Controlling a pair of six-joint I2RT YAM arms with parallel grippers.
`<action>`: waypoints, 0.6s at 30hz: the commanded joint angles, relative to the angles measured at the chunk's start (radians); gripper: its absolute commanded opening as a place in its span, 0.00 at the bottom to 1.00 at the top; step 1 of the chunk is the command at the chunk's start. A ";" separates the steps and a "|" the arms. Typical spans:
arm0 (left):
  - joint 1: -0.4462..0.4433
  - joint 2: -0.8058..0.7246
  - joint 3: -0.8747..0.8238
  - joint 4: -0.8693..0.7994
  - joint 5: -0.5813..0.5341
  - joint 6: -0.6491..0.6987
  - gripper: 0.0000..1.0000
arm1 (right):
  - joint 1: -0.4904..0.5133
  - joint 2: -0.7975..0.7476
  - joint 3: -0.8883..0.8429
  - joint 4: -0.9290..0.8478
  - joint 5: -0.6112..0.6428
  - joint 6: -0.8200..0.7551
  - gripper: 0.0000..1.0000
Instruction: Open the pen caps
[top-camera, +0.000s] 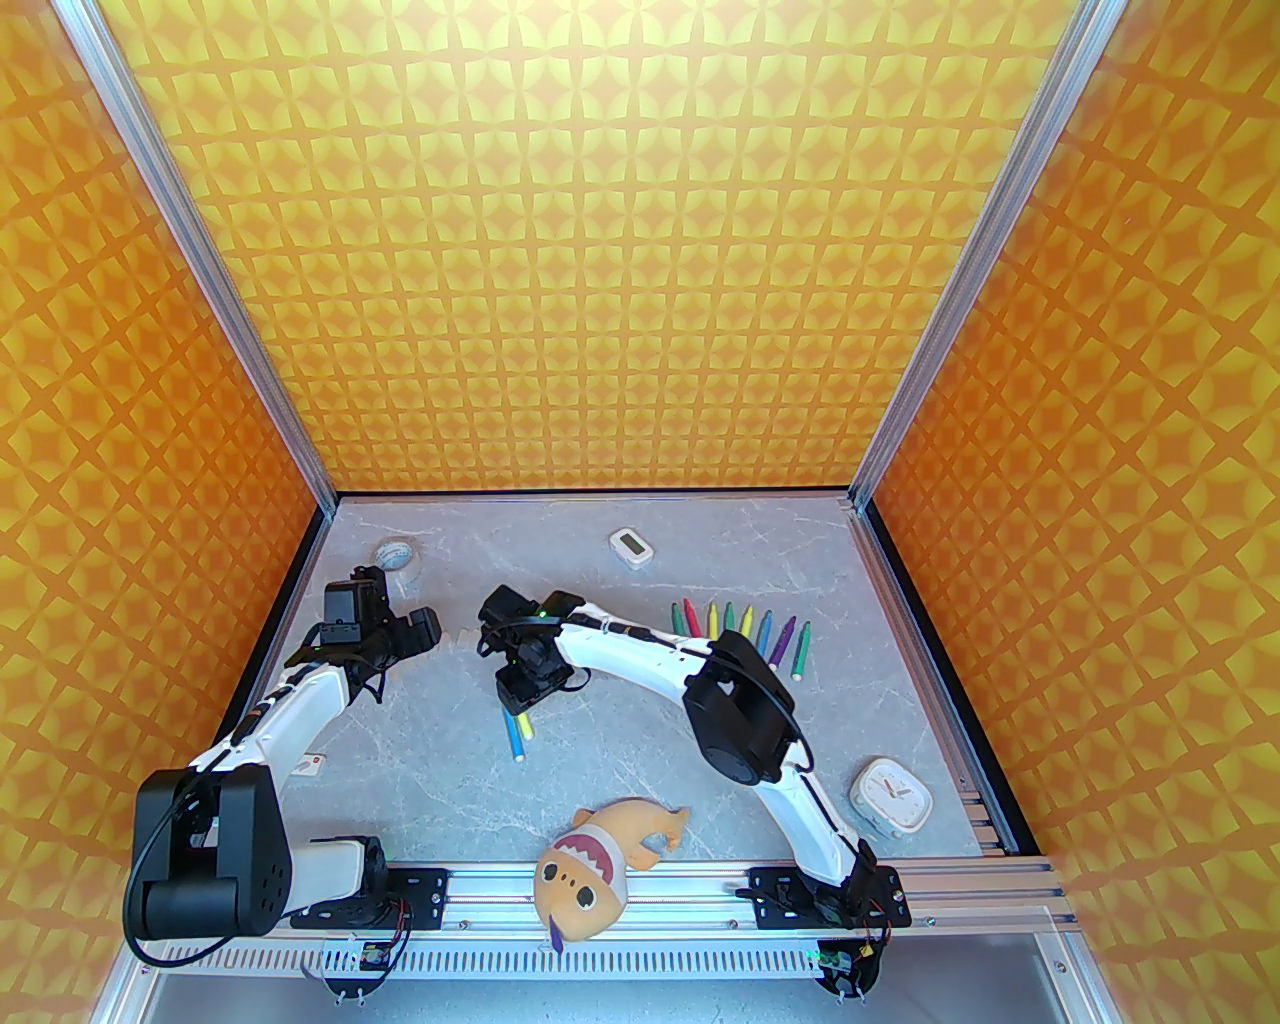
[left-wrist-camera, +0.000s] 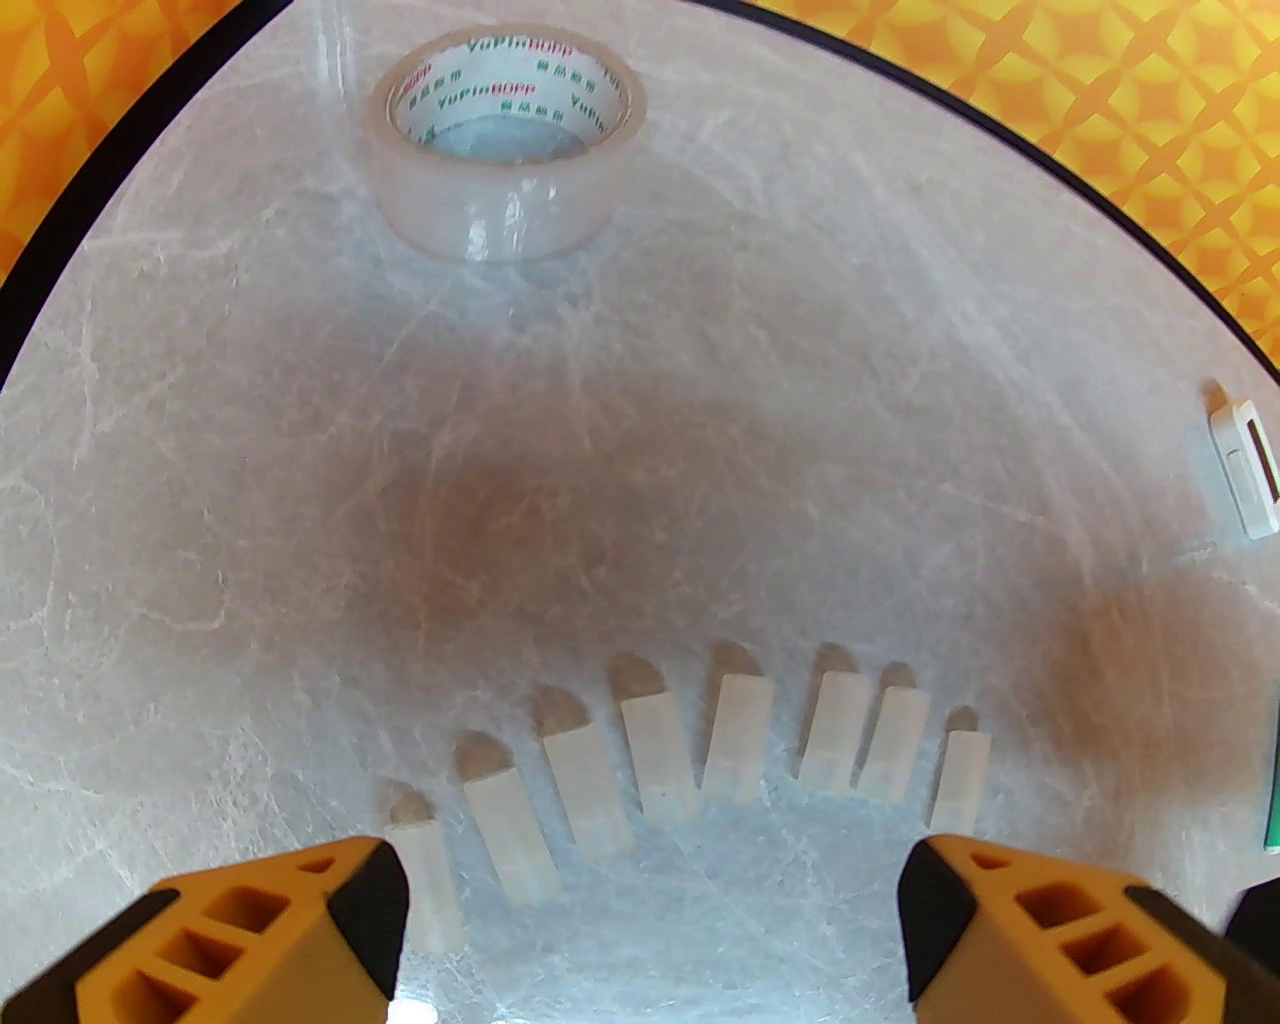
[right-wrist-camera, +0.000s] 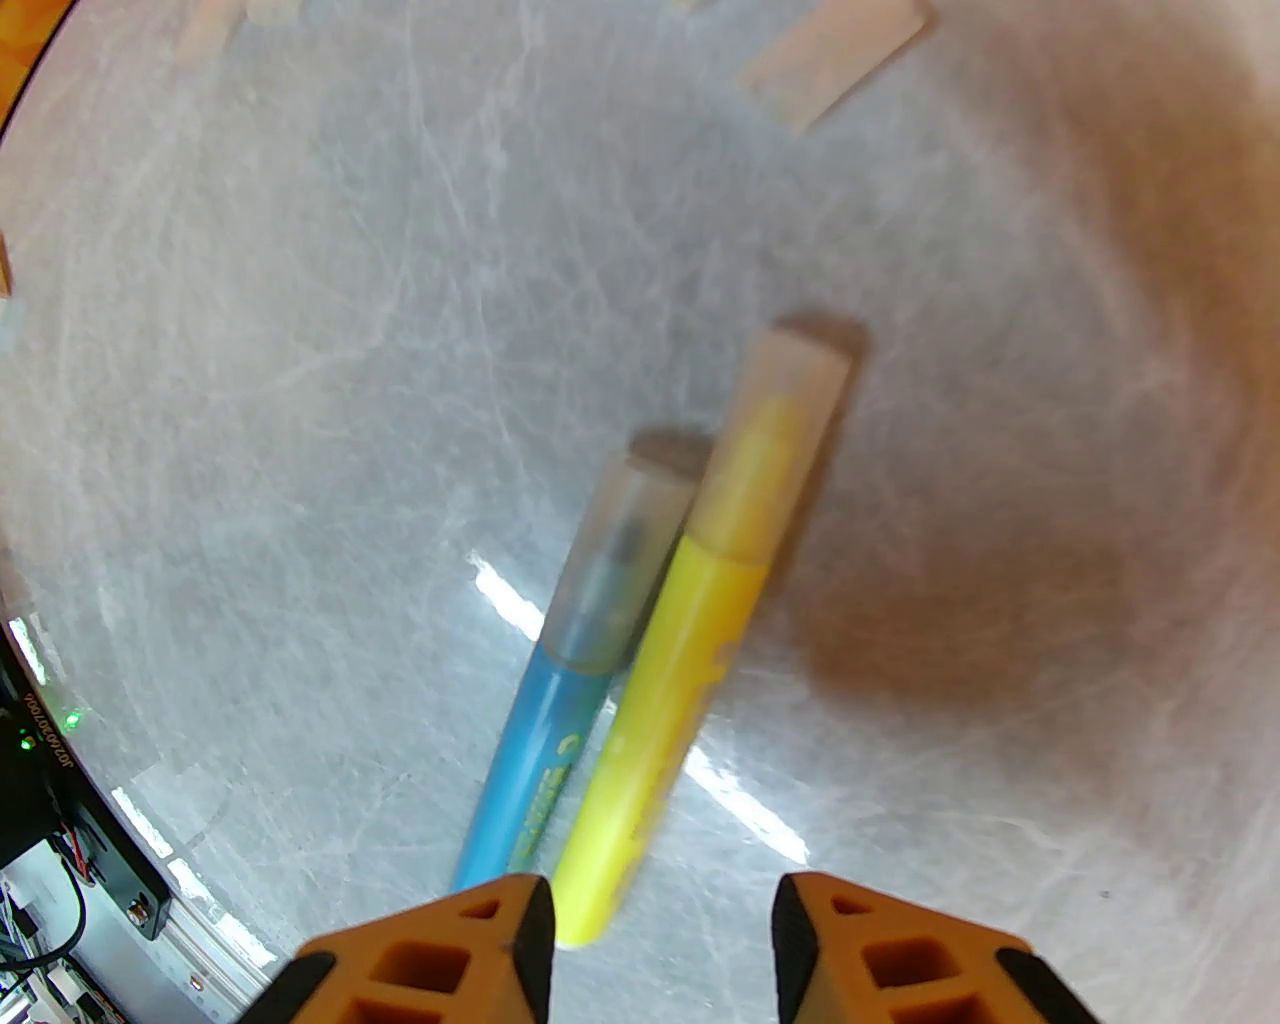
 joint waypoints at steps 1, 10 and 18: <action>0.006 -0.047 -0.024 0.030 0.014 -0.003 0.85 | 0.005 0.031 0.043 -0.035 -0.010 0.038 0.42; 0.006 -0.068 -0.034 0.037 0.016 -0.006 0.86 | 0.011 0.098 0.090 -0.066 0.012 0.062 0.41; 0.006 -0.079 -0.041 0.042 0.021 -0.012 0.86 | 0.011 0.139 0.126 -0.099 0.054 0.064 0.38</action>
